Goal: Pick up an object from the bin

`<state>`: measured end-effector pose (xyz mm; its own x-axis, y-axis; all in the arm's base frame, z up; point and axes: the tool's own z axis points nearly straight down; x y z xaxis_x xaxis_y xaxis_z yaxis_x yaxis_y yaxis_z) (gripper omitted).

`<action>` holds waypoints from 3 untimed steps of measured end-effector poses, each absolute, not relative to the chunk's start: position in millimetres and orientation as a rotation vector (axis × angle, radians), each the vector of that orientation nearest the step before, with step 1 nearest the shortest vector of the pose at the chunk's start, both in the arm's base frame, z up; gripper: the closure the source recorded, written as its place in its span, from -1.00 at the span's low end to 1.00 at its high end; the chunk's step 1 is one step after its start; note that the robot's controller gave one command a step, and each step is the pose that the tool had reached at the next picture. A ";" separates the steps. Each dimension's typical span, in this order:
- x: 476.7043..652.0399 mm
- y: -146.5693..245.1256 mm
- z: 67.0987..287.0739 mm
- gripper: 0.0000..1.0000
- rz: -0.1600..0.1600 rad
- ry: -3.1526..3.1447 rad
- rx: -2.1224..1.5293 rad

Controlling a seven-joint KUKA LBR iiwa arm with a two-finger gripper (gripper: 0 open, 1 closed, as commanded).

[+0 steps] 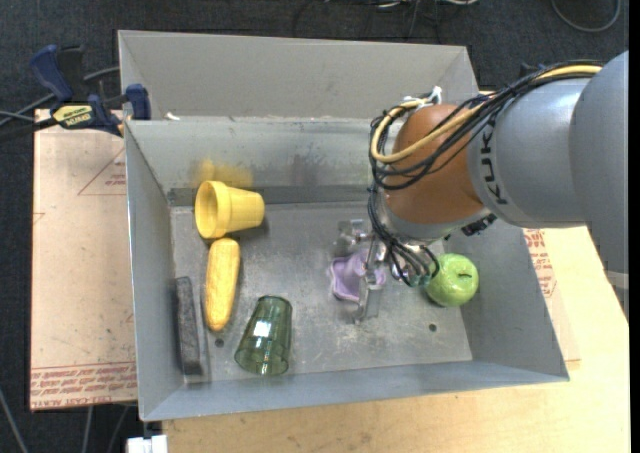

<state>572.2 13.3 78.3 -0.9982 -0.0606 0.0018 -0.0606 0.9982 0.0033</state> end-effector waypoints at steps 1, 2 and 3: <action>575.7 2.8 71.9 1.00 -0.008 -3.144 0.218; 575.7 2.8 71.9 1.00 -0.008 -3.144 0.218; 574.6 2.8 75.6 1.00 -0.008 -3.141 0.218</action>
Offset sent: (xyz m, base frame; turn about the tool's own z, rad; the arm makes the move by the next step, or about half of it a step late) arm 0.0000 0.0000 0.0000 0.0000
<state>574.6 2.8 75.6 -0.9904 -0.1379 -0.0076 -0.1379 0.9904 0.0048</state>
